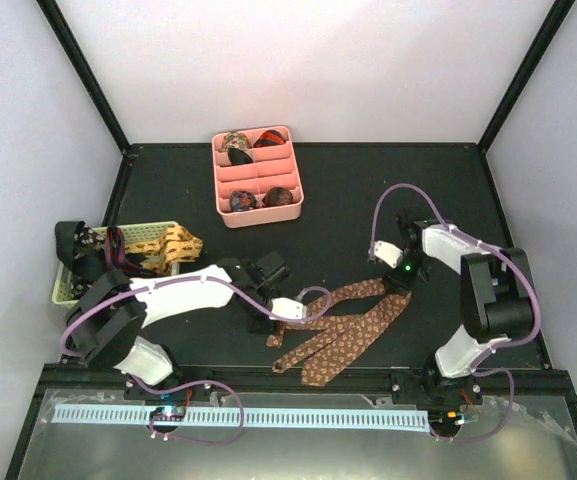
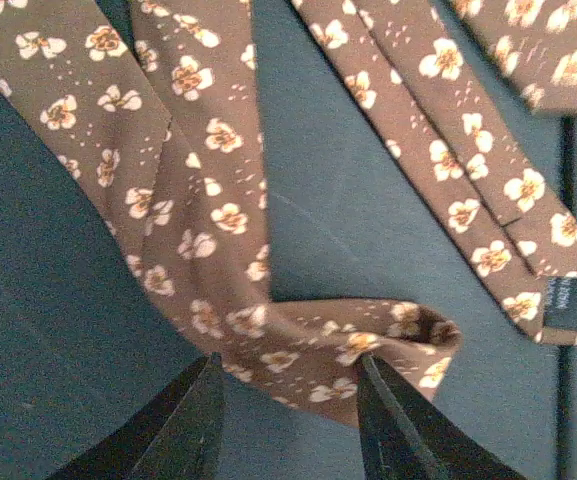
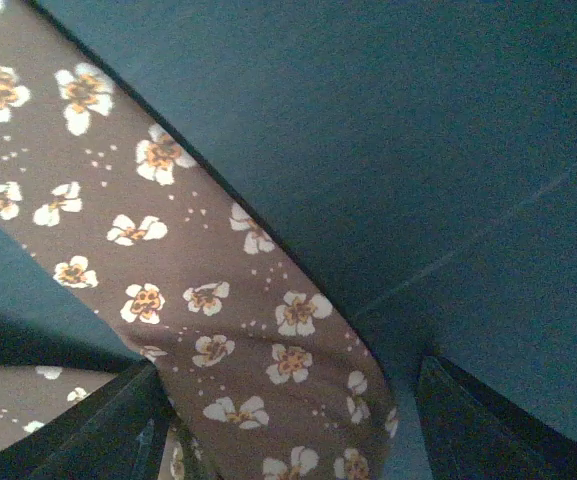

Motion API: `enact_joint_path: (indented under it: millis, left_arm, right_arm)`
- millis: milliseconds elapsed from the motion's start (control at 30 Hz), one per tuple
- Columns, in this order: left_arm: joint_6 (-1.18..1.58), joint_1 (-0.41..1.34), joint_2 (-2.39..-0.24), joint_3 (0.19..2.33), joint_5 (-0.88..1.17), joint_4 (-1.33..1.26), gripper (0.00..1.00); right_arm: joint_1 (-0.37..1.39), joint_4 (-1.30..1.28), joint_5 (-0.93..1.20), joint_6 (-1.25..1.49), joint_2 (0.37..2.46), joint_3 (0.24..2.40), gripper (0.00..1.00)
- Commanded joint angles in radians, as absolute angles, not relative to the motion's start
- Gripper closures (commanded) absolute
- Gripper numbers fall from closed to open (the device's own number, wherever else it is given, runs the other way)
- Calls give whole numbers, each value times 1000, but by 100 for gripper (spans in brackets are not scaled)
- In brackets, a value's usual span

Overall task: Roll the ties
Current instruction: Adjust the tie at the center of the board.

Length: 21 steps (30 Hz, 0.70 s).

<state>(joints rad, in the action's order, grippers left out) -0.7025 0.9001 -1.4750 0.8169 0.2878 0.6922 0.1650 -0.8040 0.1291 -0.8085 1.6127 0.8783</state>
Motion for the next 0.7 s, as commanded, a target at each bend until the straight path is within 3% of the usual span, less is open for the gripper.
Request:
enact_joint_path:
  millis: [0, 67, 233, 300, 400, 533, 667]
  left_arm:
    - [-579, 850, -1529, 886, 215, 610, 67]
    - [-532, 777, -1549, 909, 217, 612, 78]
    - [-435, 580, -1580, 961, 182, 619, 86]
    - [-498, 562, -1517, 946, 205, 614, 74]
    - [-702, 593, -1359, 876, 433, 630, 58]
    - [-840, 769, -1209, 755, 446, 594, 54]
    - [-789, 894, -1211, 710, 436, 539, 54]
  right_arm:
    - [173, -666, 9, -819, 1759, 972, 32]
    - [180, -650, -8, -809, 1826, 1038, 34]
    - [244, -655, -10, -763, 1949, 1254, 34]
    - [267, -705, 11, -734, 1971, 1342, 34]
    - [264, -763, 46, -703, 1935, 1397, 34]
    - [243, -810, 102, -688, 1823, 1343, 31]
    - [207, -873, 198, -652, 1716, 1282, 30]
